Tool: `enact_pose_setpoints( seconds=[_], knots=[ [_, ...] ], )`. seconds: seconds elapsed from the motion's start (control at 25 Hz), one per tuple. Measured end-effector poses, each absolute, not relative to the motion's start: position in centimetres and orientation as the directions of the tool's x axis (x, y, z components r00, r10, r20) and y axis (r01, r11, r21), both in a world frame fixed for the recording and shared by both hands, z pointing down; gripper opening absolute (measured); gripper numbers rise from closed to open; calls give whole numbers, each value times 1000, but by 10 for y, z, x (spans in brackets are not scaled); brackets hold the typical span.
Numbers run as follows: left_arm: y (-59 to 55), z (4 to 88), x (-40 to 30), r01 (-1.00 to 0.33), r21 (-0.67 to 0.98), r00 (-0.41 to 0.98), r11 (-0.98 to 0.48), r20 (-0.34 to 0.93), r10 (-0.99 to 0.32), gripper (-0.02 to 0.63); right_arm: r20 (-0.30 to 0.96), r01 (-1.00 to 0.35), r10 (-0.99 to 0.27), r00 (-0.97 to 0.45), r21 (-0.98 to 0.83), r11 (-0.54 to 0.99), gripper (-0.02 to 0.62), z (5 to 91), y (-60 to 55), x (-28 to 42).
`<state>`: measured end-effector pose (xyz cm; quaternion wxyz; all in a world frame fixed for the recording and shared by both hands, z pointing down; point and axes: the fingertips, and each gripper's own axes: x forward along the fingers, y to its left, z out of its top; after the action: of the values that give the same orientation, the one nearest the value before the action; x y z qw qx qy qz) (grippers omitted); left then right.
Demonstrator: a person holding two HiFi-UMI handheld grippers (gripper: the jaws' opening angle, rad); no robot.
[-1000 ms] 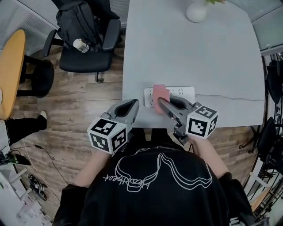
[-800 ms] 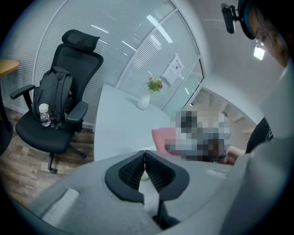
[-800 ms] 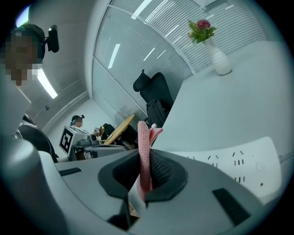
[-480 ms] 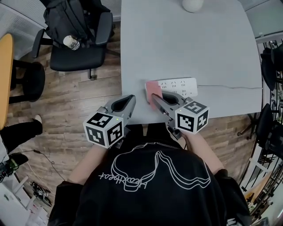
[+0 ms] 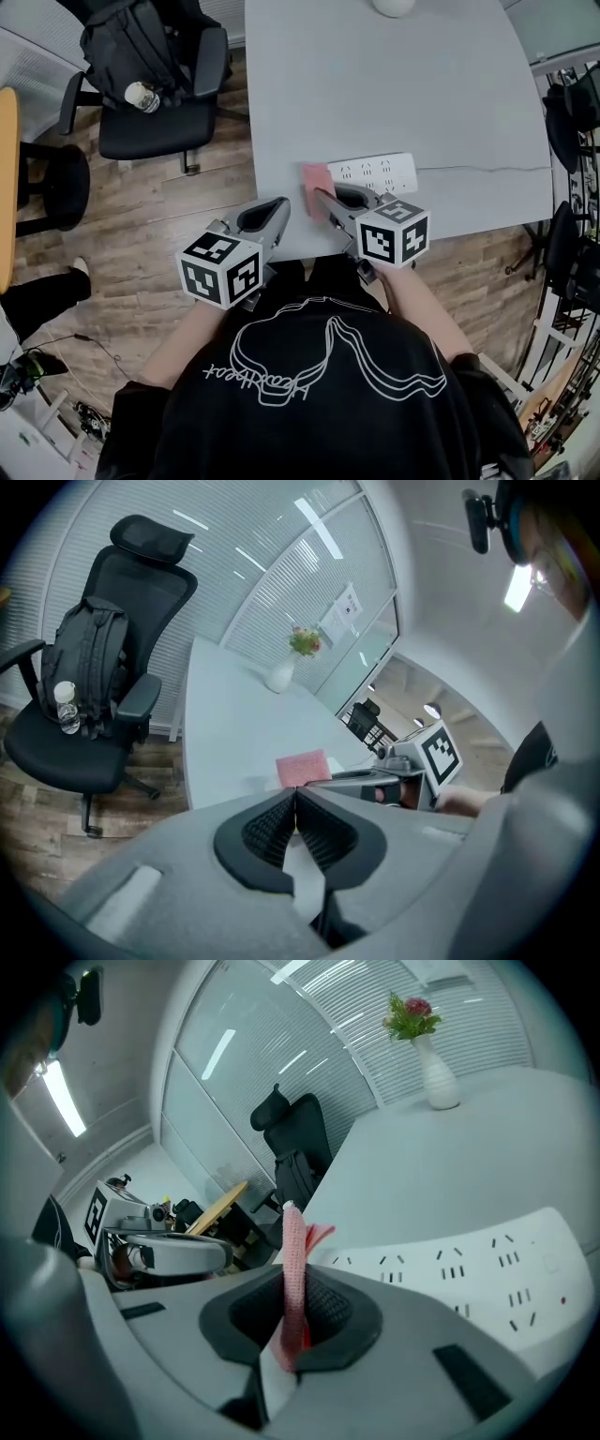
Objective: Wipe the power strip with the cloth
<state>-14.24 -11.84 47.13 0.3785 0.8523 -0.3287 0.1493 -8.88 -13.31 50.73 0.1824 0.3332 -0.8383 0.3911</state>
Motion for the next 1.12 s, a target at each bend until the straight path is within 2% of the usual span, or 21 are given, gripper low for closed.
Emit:
enact_pose_setpoints(
  seconds=[0.44,1.12],
  knots=[
    [-117,462,-142,-669,542,743,-509,495,-451,14,641,-755,-413,-647,-463,464,48,518,-137,-80],
    [-124,459,-113,-682,550,731,-482,497,-468,14,679,-776,-405,-612,-415,475,54,521,-140,-40]
  ],
)
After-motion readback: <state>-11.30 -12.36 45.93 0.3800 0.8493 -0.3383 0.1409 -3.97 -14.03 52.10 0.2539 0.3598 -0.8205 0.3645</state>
